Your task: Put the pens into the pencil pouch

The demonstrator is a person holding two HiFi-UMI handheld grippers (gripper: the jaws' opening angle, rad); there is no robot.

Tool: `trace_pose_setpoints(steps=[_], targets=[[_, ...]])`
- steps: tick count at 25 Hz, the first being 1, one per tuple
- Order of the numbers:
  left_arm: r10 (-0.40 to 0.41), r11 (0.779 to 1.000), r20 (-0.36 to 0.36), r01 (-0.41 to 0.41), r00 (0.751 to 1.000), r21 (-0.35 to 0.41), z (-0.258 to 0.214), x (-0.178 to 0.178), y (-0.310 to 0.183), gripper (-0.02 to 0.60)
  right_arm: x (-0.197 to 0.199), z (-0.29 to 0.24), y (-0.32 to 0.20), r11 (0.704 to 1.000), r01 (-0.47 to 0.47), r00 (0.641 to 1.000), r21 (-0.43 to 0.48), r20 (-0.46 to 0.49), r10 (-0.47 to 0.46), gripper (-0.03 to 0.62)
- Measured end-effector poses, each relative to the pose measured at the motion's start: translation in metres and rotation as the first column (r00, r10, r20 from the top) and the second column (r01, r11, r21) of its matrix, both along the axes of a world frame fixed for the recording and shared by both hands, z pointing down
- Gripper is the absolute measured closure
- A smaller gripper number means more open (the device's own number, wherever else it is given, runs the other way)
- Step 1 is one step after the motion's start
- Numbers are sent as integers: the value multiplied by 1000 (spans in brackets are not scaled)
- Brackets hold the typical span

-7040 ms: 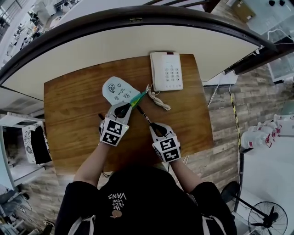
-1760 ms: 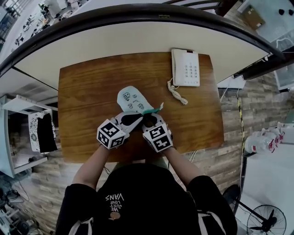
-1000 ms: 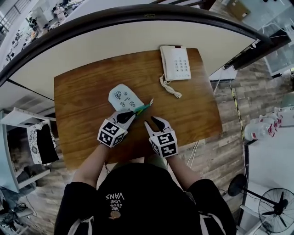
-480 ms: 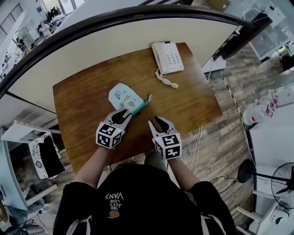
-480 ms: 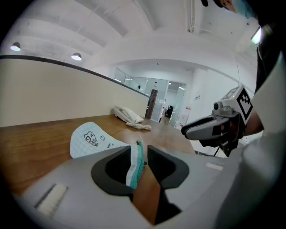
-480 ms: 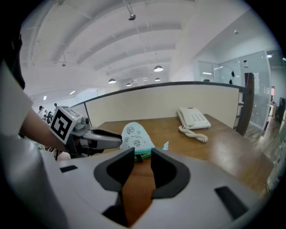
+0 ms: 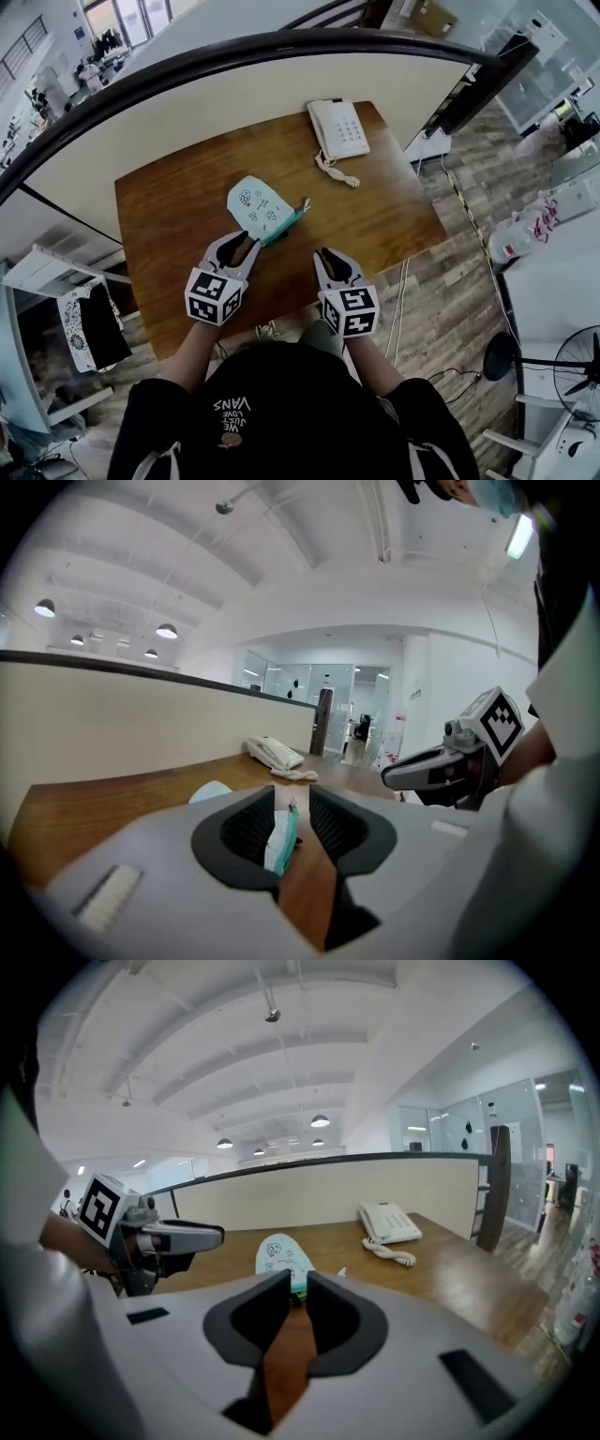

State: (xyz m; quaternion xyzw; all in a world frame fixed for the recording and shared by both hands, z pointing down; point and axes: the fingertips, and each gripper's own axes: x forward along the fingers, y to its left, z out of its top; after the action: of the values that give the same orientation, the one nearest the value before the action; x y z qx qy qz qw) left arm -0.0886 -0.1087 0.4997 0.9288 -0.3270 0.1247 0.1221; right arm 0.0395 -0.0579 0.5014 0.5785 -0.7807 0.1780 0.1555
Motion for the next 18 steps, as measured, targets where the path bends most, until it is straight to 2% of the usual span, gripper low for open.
trace_pose_setpoints(steps=[2, 6, 8, 14, 18], targets=[[-26, 999, -3, 27, 1000, 34, -15, -4, 7, 480, 2, -6, 4, 1000, 9, 1000, 17, 4, -9, 549], [-105, 992, -13, 106, 994, 75, -40, -14, 16, 482, 4, -20, 7, 997, 62, 998, 40, 8, -62, 563], [-143, 986, -15, 144, 990, 82, -48, -14, 25, 485, 5, -27, 12, 994, 100, 995, 45, 7, -101, 569], [-248, 964, -32, 250, 968, 95, -62, -10, 58, 565, 15, -43, 32, 980, 187, 982, 64, 13, -188, 577], [-292, 952, -42, 295, 955, 79, -59, -2, 84, 571, 23, -47, 49, 971, 228, 973, 71, 27, -230, 579]])
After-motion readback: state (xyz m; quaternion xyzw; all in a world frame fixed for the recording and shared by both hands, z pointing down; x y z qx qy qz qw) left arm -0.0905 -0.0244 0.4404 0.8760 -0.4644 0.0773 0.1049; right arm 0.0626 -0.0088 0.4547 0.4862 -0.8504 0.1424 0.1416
